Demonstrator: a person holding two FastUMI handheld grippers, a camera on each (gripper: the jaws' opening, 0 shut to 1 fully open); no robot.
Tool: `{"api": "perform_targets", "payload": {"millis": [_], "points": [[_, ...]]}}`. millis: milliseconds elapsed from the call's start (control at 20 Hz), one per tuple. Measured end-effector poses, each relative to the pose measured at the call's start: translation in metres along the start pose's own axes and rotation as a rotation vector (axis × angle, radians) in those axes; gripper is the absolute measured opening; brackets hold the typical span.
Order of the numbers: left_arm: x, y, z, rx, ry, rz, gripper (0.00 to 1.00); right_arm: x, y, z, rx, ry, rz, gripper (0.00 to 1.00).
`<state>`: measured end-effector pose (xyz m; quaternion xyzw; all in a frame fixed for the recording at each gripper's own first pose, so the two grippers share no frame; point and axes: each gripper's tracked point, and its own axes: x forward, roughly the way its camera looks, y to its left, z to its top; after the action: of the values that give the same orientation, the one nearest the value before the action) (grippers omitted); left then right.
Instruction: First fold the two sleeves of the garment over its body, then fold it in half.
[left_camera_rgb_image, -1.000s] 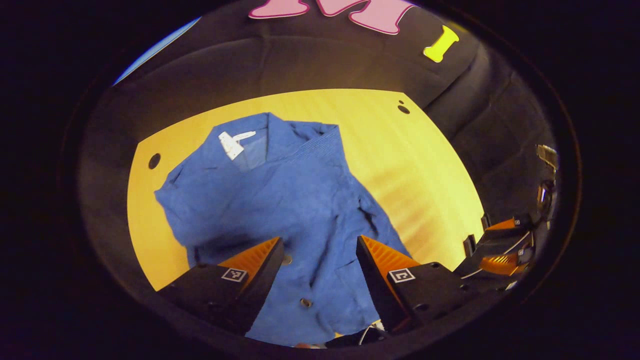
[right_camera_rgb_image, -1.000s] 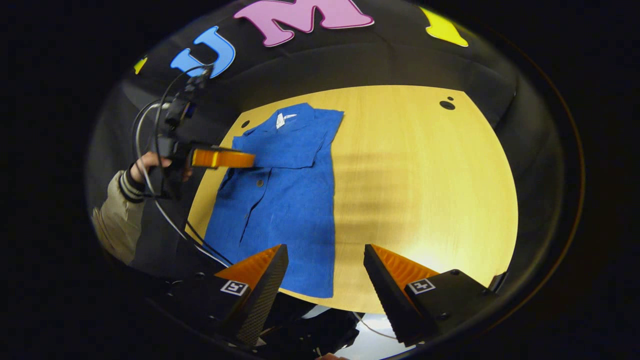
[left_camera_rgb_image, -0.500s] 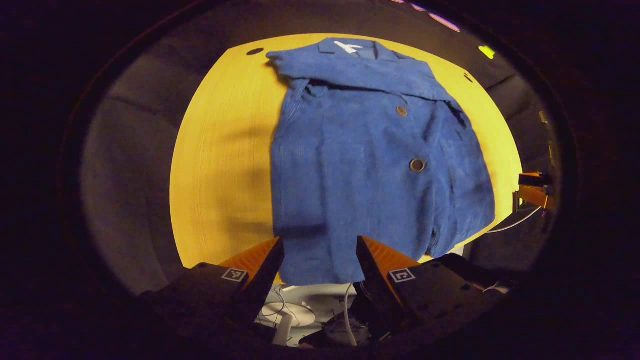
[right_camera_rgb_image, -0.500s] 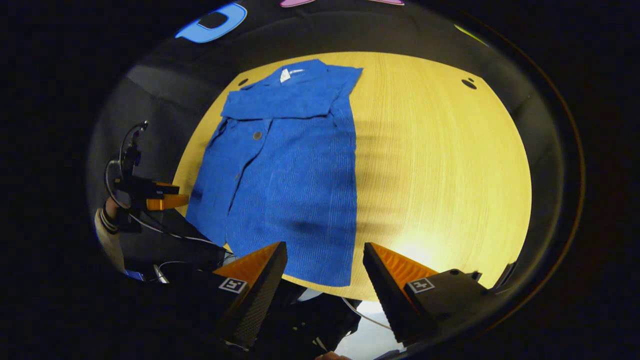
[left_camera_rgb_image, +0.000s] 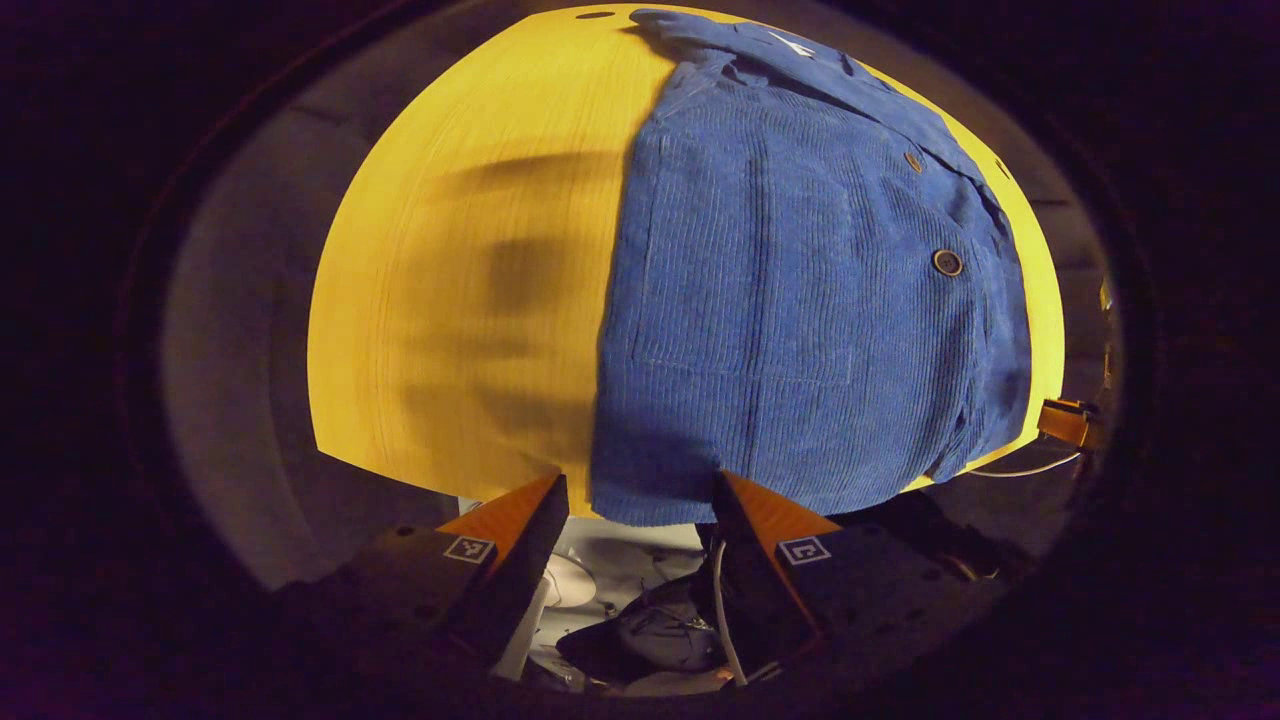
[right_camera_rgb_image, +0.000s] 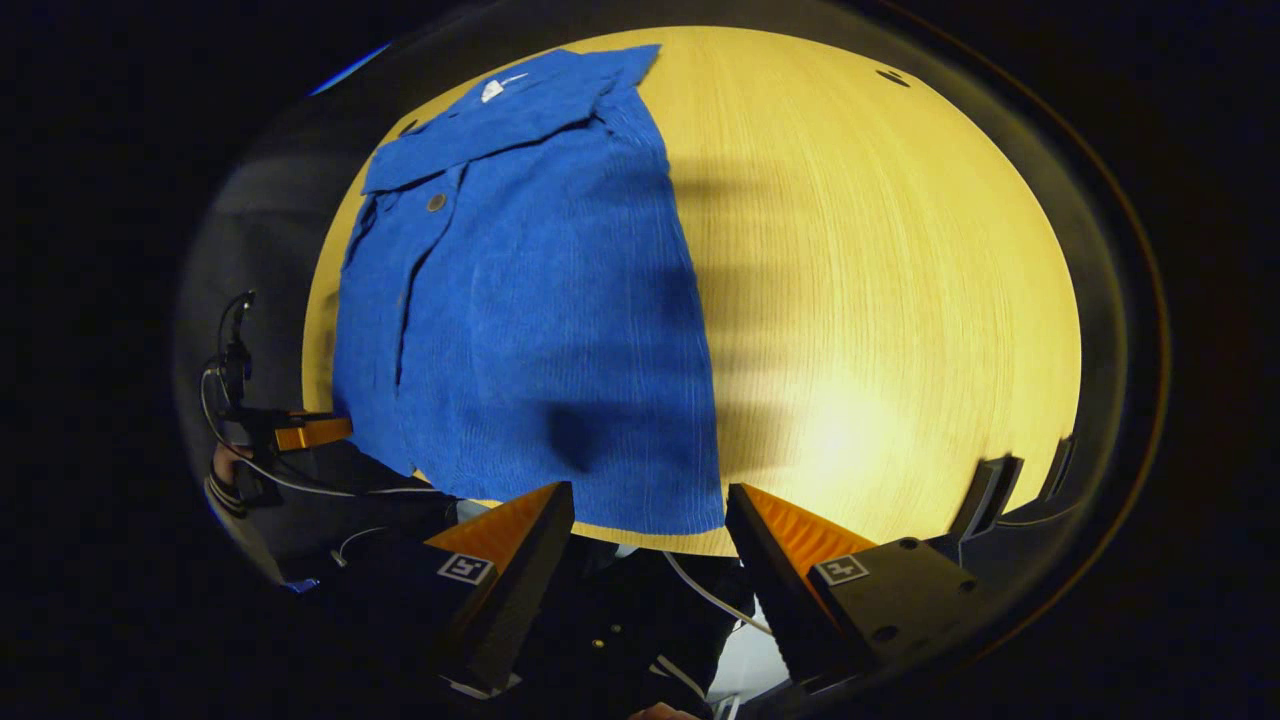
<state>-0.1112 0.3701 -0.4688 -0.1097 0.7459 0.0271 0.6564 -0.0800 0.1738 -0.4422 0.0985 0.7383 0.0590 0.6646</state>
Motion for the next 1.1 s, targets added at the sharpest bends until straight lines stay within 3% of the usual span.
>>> {"api": "perform_targets", "payload": {"millis": [550,900,1000,1100], "points": [[-0.001,0.0,0.013,0.05,-0.011,0.019,0.84,0.024,-0.002,0.003,0.014,0.042,-0.088,0.99],[0.001,-0.002,0.011,0.04,-0.014,0.019,0.85,0.043,0.006,-0.003,-0.063,0.053,-0.184,0.98],[0.001,-0.01,0.013,0.018,-0.024,0.009,0.81,0.043,0.007,-0.003,-0.045,0.046,-0.184,0.99],[0.008,-0.024,0.009,0.027,-0.04,-0.017,0.49,0.042,0.009,-0.003,-0.036,0.057,-0.178,0.99]]}}
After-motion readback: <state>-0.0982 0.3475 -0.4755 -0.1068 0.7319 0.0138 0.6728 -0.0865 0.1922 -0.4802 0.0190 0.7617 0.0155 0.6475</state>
